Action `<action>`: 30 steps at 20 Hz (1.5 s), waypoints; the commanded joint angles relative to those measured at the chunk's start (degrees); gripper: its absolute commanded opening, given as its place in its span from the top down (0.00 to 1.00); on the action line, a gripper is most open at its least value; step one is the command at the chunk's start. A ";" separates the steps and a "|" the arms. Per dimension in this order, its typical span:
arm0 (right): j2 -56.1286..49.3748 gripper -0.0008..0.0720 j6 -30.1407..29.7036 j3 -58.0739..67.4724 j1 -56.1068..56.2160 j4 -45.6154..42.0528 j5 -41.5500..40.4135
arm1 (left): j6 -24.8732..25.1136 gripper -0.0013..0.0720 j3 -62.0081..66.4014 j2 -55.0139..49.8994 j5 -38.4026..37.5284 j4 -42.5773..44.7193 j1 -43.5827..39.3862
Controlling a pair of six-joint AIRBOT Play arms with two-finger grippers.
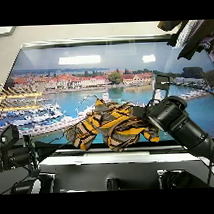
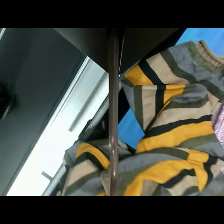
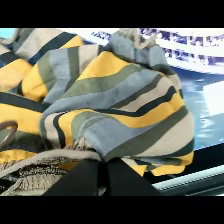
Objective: Fold the clothes and pants, and hang the long-sleeved shirts on hangers.
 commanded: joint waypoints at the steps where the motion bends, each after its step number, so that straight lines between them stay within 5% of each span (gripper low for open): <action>1: -0.55 0.95 1.90 -0.07 0.00 -1.77 1.57 | -0.37 0.96 -0.15 0.50 -1.01 0.50 -0.28; 14: -5.79 0.95 8.17 -0.15 -0.04 -5.05 -2.62 | -0.44 0.96 -0.22 0.68 -2.21 -0.24 -1.57; 21: -5.53 0.95 8.11 -0.11 -0.04 -3.19 -3.85 | -0.39 0.96 -2.45 -1.95 7.08 -0.59 -6.25; 30: -5.49 0.95 8.11 -0.11 -0.04 -2.16 -3.87 | 2.21 0.96 -2.62 -7.80 7.91 -0.61 -10.97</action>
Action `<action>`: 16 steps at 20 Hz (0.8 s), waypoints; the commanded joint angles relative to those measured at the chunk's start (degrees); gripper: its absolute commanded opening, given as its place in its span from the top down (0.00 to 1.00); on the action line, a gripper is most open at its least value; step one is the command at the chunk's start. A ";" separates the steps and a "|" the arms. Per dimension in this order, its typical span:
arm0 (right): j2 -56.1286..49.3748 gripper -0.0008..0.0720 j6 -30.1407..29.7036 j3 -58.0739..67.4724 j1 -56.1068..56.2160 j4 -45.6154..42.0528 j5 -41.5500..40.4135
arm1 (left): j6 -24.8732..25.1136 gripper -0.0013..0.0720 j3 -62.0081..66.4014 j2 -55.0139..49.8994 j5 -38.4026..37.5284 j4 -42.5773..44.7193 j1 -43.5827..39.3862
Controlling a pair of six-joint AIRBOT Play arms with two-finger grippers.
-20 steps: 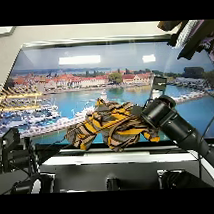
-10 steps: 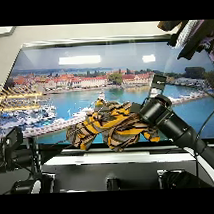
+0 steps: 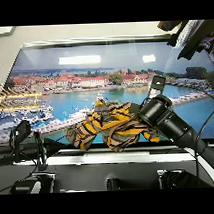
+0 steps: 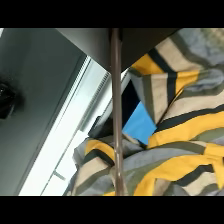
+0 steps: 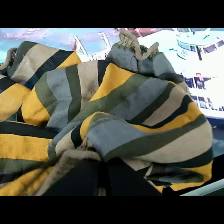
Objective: Fold the clothes and pants, and hang the long-sleeved shirts on hangers.
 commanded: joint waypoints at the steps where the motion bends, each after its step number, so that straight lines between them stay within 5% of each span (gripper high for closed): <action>1: 0.02 0.95 0.07 0.04 -0.02 0.15 0.04 | 0.70 0.96 -0.02 -1.99 0.39 0.17 -3.02; 7: 0.02 0.95 0.07 0.04 -0.02 0.11 2.80 | -1.92 0.96 2.16 -0.04 5.22 4.11 0.61; 16: 0.00 0.95 1.64 0.02 -0.02 -2.19 2.93 | -5.14 0.96 3.87 5.92 -5.84 1.66 4.28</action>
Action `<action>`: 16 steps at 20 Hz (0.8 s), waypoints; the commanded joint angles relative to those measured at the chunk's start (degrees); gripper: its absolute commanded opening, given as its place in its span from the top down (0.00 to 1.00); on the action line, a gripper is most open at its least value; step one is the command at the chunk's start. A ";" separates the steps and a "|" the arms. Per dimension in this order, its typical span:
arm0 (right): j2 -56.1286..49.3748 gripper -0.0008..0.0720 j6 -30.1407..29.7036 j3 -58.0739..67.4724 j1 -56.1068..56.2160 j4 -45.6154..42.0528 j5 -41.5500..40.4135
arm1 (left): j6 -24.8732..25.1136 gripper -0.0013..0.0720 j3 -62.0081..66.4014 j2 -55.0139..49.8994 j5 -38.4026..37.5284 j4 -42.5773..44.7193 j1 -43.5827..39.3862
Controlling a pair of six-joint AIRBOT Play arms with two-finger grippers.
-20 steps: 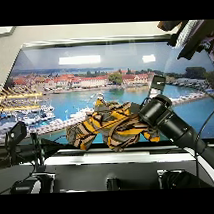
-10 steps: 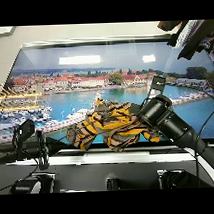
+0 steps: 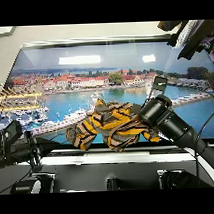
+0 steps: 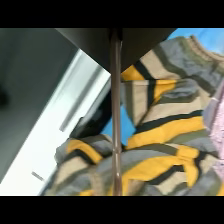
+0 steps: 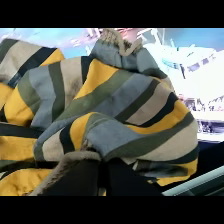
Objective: Fold the clothes and pants, and hang the long-sleeved shirts on hangers.
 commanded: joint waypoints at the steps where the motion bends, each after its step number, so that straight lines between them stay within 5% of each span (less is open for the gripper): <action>1: -0.04 0.95 0.90 0.02 -0.02 -1.14 -0.20 | -2.21 0.96 0.20 2.25 -2.93 -1.64 0.42; 16: -0.15 0.95 3.43 0.02 -0.02 -2.54 -0.42 | -2.34 0.96 -1.51 2.29 -3.10 -7.37 0.42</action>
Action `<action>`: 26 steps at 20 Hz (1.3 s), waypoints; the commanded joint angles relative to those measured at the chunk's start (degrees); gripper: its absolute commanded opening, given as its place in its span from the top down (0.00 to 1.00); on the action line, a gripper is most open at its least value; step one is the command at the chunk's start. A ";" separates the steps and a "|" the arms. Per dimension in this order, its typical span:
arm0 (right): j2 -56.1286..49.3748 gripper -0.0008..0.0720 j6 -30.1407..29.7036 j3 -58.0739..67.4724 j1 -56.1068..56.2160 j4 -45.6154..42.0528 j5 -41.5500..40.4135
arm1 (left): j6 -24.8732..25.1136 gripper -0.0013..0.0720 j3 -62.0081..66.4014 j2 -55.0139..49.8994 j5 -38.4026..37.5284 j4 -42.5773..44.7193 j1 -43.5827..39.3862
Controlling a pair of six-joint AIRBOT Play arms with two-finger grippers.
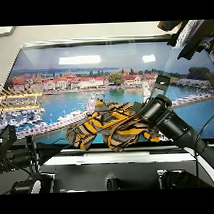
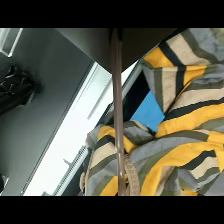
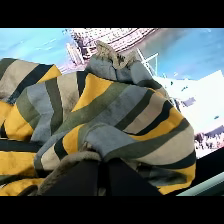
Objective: Fold the clothes and pants, and hang the long-sleeved shirts on hangers.
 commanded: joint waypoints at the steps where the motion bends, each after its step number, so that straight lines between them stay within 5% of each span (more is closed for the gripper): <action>1: -0.04 0.95 0.28 0.02 -0.02 -0.15 -0.13 | 0.00 0.96 -1.38 0.04 -0.07 -1.66 0.04; 26: 0.96 0.95 0.33 0.04 -0.02 2.29 -2.64 | 0.66 0.96 -5.35 -0.07 4.42 -1.68 0.04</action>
